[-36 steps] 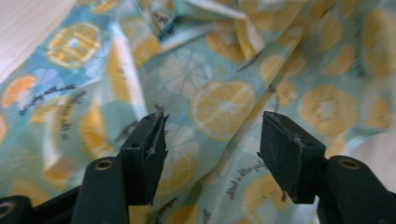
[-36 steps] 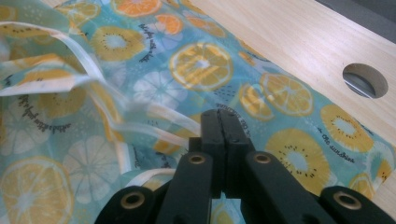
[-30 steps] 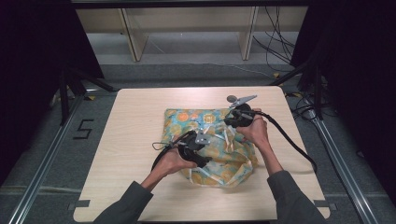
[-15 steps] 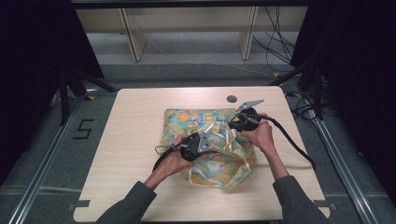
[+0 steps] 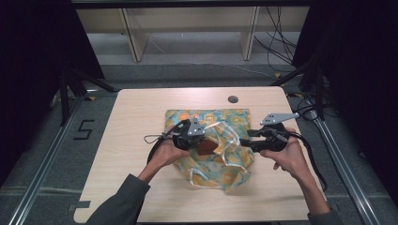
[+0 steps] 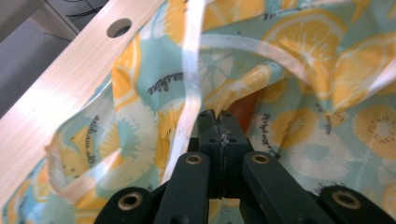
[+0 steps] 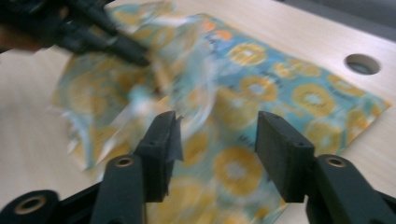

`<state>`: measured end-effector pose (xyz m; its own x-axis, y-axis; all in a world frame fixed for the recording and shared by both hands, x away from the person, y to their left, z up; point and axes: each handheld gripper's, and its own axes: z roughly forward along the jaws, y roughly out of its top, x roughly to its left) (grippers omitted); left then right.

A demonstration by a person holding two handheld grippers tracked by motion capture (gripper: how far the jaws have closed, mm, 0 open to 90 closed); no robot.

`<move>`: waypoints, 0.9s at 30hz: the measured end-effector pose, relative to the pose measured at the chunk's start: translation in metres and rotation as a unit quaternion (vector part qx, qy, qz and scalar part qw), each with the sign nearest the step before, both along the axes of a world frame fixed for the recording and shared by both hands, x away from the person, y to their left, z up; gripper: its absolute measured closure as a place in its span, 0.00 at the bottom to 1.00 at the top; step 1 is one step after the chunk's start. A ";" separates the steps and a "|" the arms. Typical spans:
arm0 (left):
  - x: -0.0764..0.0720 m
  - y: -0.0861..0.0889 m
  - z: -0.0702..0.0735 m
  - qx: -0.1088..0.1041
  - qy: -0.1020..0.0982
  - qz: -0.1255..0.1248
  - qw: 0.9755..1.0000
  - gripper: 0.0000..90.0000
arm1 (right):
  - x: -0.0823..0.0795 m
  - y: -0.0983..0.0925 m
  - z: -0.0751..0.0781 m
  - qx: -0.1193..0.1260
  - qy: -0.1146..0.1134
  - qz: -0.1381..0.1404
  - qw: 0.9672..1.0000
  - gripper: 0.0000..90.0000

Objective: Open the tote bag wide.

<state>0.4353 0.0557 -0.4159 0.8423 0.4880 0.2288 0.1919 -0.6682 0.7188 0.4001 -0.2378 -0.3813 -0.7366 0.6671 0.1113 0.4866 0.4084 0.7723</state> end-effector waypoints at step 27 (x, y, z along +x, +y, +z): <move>-0.012 0.014 0.020 -0.124 0.065 -0.022 0.990 1.00 | 0.077 -0.011 -0.035 -0.101 -0.028 -0.078 0.991 1.00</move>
<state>0.4231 0.0701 -0.3957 0.8784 0.4779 -0.0052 0.2687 -0.4848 0.8323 0.4773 -0.2485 -0.4162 -0.6241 0.7777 -0.0756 0.5140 0.4816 0.7099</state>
